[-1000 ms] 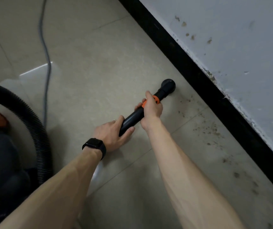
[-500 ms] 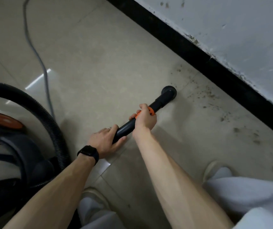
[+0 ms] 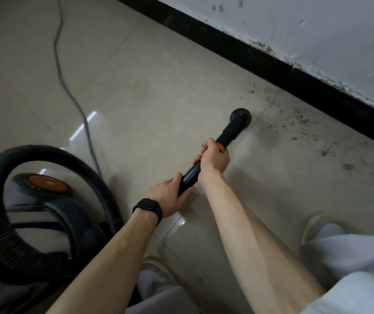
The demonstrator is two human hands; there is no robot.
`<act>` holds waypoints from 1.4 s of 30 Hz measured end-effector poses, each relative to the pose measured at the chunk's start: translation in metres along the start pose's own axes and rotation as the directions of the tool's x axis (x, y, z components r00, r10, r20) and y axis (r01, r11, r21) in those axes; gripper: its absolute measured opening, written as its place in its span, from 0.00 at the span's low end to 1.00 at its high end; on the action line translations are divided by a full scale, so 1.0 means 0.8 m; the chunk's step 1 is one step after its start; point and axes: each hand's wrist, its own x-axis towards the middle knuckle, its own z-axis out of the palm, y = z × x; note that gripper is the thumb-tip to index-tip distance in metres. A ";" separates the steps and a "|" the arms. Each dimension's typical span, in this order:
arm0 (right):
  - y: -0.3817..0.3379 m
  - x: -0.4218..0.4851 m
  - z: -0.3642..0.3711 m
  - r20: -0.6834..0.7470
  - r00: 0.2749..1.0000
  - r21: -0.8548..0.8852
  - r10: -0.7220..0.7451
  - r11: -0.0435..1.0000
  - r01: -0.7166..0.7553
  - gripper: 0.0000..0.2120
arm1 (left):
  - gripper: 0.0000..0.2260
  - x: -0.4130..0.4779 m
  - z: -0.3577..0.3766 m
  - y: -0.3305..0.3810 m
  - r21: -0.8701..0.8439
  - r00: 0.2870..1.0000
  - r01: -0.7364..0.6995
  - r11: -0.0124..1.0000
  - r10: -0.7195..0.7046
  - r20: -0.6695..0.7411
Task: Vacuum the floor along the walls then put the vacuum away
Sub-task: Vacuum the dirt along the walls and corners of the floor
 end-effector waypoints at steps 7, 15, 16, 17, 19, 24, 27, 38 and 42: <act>-0.026 0.009 0.013 0.051 0.999 -0.029 0.014 0.999 -0.012 0.06 | 0.20 0.029 -0.048 0.012 -0.100 0.972 0.159 0.982 -0.138 0.190; -0.038 0.025 0.028 0.117 0.993 -0.026 0.026 0.999 -0.023 0.06 | 0.20 0.053 -0.077 0.018 -0.154 0.959 0.186 0.970 -0.145 0.242; -0.037 0.028 0.028 0.117 0.993 -0.025 0.019 1.000 -0.017 0.06 | 0.20 0.055 -0.075 0.018 -0.163 0.961 0.184 0.969 -0.143 0.238; -0.037 0.030 0.027 0.117 0.993 -0.025 0.010 1.000 -0.007 0.06 | 0.19 0.056 -0.072 0.019 -0.176 0.962 0.183 0.967 -0.139 0.233; -0.035 0.033 0.025 0.122 0.992 -0.030 -0.013 0.999 0.017 0.05 | 0.18 0.058 -0.065 0.018 -0.192 0.966 0.177 0.965 -0.133 0.223; -0.038 0.041 0.026 0.118 0.992 -0.019 -0.046 0.999 0.048 0.06 | 0.20 0.066 -0.058 0.017 -0.202 0.978 0.159 0.966 -0.125 0.168; -0.044 0.045 0.032 0.112 0.992 -0.015 -0.054 0.998 0.056 0.08 | 0.22 0.070 -0.058 0.017 -0.214 0.982 0.155 0.965 -0.127 0.139; -0.063 0.058 0.048 0.048 0.995 -0.049 -0.086 0.995 0.088 0.11 | 0.21 0.087 -0.061 0.025 -0.215 0.991 0.121 0.969 -0.107 0.077; -0.072 0.064 0.051 0.043 0.995 -0.044 -0.090 0.995 0.092 0.12 | 0.22 0.095 -0.064 0.029 -0.219 0.993 0.115 0.969 -0.104 0.064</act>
